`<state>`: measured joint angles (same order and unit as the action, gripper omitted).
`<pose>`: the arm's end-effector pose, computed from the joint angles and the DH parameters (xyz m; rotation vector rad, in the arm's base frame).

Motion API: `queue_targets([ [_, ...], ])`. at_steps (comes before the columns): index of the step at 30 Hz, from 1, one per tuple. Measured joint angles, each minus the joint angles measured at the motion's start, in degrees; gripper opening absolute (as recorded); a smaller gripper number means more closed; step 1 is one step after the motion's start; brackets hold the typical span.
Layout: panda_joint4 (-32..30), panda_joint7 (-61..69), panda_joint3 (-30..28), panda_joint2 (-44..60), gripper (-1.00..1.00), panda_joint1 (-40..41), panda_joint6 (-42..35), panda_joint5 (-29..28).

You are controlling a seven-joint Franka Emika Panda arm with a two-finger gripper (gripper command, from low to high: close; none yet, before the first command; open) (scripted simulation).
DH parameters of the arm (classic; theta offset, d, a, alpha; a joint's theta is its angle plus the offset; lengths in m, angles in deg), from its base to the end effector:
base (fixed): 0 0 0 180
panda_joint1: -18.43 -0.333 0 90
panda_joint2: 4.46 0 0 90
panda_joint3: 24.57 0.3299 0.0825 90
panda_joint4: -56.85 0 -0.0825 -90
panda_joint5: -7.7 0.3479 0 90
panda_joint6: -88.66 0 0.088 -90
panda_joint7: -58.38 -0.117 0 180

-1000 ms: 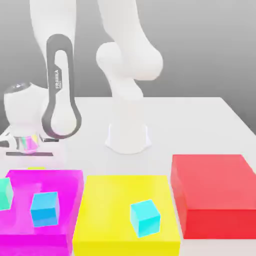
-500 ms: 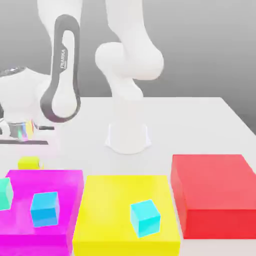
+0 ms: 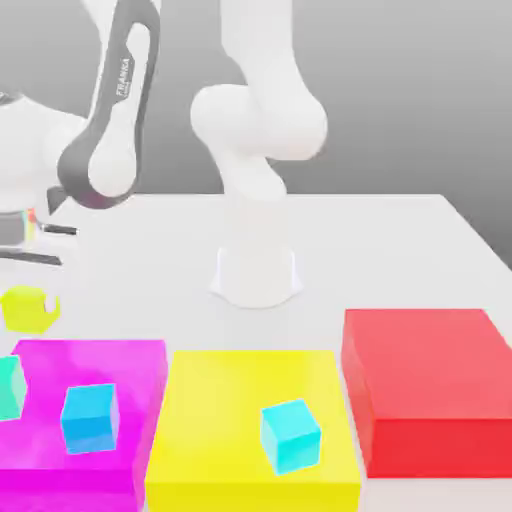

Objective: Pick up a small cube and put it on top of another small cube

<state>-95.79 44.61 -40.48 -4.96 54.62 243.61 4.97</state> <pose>0.2523 -0.3216 0.2819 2.6432 -1.6334 0.0619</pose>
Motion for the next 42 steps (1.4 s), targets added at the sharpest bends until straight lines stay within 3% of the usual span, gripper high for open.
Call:
queue_targets([
  [34,28.55,-84.68,5.20,-4.12,-1.00,-8.65,-27.39,5.96],
  [39,23.38,-95.07,6.15,0.59,-1.00,-9.24,-23.89,3.71],
  [42,20.59,-96.03,6.22,5.59,-1.00,-9.29,-17.60,4.21],
])
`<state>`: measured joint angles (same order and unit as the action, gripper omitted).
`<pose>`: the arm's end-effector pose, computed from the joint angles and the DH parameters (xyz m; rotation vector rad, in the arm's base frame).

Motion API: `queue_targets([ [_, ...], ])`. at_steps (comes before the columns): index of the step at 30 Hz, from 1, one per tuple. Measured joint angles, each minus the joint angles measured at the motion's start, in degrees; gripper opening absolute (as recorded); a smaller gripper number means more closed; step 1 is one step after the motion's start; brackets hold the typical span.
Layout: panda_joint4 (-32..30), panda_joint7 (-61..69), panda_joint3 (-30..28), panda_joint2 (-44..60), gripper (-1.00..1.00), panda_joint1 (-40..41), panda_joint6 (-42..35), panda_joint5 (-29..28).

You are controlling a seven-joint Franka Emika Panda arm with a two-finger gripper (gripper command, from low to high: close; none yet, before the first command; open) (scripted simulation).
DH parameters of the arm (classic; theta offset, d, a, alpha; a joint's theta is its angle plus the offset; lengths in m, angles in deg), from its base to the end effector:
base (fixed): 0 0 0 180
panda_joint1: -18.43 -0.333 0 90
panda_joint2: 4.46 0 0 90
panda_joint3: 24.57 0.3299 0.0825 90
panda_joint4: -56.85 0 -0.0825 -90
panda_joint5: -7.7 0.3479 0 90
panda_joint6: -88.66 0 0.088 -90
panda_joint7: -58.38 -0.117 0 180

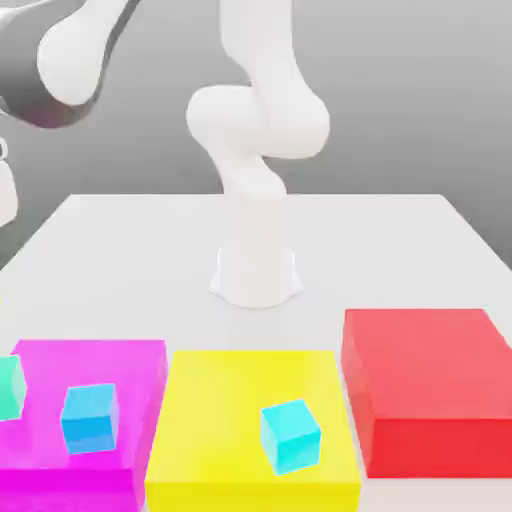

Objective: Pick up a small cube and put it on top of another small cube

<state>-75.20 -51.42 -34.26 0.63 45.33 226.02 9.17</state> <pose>0.3995 -0.2956 0.3393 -0.8795 3.0106 -0.0043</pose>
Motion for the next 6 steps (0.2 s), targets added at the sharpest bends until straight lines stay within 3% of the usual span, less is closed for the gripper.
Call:
queue_targets([
  [1,-0.71,0.20,0.16,1.77,1.00,0.13,2.35,0.43],
  [6,-0.71,0.20,0.16,1.77,1.00,0.13,2.35,0.44],
])
